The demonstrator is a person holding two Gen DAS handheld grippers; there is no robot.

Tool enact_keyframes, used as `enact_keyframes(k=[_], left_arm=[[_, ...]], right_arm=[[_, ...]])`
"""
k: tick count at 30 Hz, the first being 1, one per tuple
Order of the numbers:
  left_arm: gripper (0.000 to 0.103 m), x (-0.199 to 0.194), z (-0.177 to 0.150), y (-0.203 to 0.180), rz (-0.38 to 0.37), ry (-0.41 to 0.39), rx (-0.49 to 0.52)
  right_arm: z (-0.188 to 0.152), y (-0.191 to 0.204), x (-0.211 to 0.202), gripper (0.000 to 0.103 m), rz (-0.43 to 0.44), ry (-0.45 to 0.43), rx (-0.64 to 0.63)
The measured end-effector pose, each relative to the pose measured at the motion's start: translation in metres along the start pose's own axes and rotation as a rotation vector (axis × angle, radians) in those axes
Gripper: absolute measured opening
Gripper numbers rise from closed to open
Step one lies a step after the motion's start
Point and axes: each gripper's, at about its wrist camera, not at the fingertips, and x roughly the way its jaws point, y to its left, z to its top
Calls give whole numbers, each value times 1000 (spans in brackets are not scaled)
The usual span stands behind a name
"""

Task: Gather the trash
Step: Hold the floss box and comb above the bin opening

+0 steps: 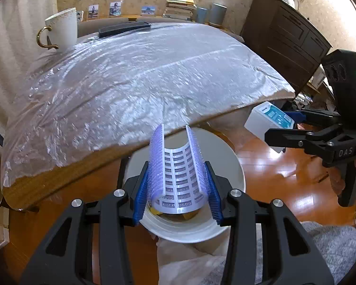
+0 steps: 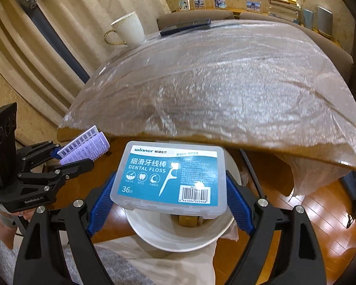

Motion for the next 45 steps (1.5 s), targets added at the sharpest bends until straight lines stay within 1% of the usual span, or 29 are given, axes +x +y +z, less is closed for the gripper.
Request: enact_keyframes(k=[7,18,25,29,37,45], left_arm=[[44,13,-15,-10,-11,57,17],[45,43,-26,-12,16,124,31],[44,66,-32,-8,32,173,25],[45,79,-35,-8,40,195,32],[45,99,-36,-5,54,227,38],[45,116,-37,-6,76,253,54]], right_arm=[[-15,-3,13,83,5,59,9],[-28,-1,41,83,-10,114,-23],[-30,-1,62,83,-30,143,-37],[-30,7,73,83,-62,152,-68],[-31,4,98,83,-69,180,-55],[-30,2,112,83,-93,193,-57]])
